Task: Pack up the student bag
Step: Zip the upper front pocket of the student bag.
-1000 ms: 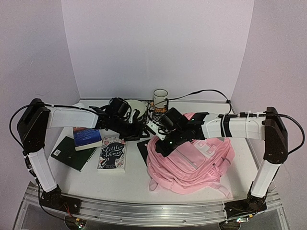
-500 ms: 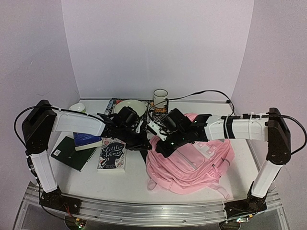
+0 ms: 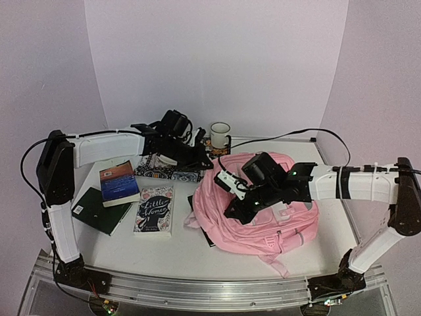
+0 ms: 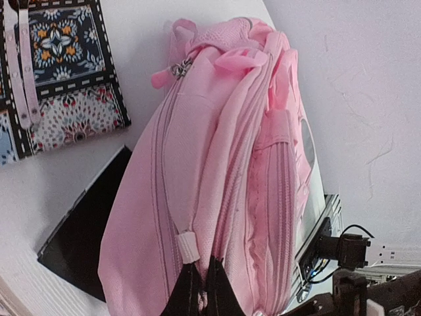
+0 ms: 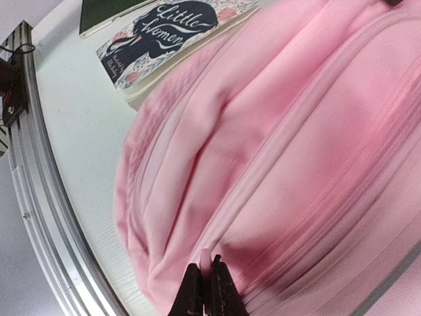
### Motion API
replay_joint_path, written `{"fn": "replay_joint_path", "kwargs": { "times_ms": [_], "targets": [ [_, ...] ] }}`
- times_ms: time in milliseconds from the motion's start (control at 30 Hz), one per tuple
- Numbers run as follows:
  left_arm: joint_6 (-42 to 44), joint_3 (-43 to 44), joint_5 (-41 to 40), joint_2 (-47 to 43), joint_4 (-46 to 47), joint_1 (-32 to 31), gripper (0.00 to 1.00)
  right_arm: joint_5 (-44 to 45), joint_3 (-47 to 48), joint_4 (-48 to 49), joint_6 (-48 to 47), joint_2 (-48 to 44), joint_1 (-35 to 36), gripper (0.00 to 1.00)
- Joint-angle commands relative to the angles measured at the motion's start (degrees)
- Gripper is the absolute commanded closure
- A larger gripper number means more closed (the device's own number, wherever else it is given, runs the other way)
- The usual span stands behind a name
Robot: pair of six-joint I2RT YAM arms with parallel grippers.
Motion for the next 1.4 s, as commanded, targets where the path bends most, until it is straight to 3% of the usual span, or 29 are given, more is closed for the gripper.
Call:
{"fn": "replay_joint_path", "kwargs": {
  "times_ms": [0,67,167,333,433,733,933,1100,1200,1367],
  "targets": [
    [4.32,9.38,-3.39,4.56,1.12,2.78,1.00,-5.50,-1.60,-5.24,-0.85,-1.56,1.46,1.00],
    [5.17,12.21,-4.27,6.99,-0.66,3.00,0.98,-4.12,-1.00,-5.09,-1.18,-1.09,1.49,1.00],
    [5.34,12.36,-3.49,8.70,-1.52,3.04,0.86,-0.21,0.64,-3.49,-1.38,-0.42,1.47,1.00],
    [3.70,4.70,-5.08,4.00,-1.35,2.74,0.56,4.09,3.75,-0.17,-1.80,1.45,1.46,1.00],
    [2.26,-1.16,-6.37,0.23,-1.07,1.82,0.43,5.11,5.29,1.02,-2.11,2.87,1.47,1.00],
    [-3.42,-14.56,-6.59,-4.69,2.03,-5.89,0.37,5.98,6.24,3.95,-2.58,4.22,1.51,1.00],
    [-5.06,-16.79,-5.84,-4.58,4.23,-8.01,0.46,5.52,6.51,4.22,-2.95,4.62,1.51,1.00],
    [-3.00,-14.94,-8.10,-4.46,4.19,-7.92,0.83,2.62,5.82,4.00,-3.24,3.90,1.52,1.00],
    [-0.80,-11.80,-9.37,-4.33,2.99,-7.02,0.99,-0.25,4.62,2.91,-3.55,2.31,1.52,1.00],
    [2.09,-6.75,-11.19,-4.49,0.50,-2.68,1.00,-4.00,2.04,-2.35,-5.52,-0.83,1.50,1.00]
  ]
}}
